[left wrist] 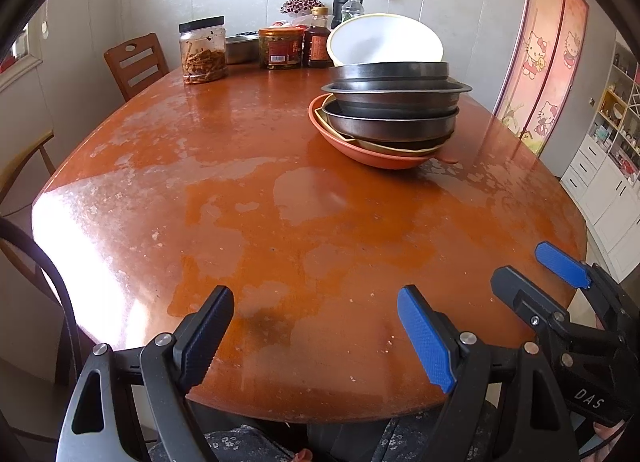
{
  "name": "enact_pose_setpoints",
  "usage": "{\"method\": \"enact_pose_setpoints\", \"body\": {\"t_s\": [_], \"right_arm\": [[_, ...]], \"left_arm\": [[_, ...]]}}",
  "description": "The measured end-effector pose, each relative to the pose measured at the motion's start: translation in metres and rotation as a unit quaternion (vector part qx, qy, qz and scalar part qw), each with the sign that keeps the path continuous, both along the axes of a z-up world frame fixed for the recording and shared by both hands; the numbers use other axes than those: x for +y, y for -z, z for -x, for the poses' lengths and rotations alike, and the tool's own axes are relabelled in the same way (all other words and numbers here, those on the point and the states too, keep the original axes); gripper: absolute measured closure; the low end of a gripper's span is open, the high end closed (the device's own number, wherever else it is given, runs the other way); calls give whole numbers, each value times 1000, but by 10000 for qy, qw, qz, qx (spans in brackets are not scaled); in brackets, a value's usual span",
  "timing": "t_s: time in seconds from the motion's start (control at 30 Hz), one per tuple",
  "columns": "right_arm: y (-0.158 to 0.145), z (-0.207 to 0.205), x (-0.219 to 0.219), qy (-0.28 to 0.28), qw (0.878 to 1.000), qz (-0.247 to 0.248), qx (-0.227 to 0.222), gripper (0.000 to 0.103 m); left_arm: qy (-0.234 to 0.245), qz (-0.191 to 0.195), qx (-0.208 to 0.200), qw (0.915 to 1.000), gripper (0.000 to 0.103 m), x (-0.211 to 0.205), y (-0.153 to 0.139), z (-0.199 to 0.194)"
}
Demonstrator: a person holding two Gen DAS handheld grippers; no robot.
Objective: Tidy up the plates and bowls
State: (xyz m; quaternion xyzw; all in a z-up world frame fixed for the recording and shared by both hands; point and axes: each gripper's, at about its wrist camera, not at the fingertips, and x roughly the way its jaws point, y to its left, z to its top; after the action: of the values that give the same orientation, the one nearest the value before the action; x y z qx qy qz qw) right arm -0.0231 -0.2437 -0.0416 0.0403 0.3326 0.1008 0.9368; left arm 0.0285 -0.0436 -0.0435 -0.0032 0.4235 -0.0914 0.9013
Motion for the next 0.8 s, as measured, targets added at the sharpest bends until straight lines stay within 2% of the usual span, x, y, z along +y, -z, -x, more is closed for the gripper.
{"method": "enact_pose_setpoints", "body": {"t_s": [0.8], "right_arm": [[-3, 0, 0, 134, 9995, 236, -144, 18]], "left_arm": [[-48, -83, -36, 9999, 19, 0, -2, 1]]}}
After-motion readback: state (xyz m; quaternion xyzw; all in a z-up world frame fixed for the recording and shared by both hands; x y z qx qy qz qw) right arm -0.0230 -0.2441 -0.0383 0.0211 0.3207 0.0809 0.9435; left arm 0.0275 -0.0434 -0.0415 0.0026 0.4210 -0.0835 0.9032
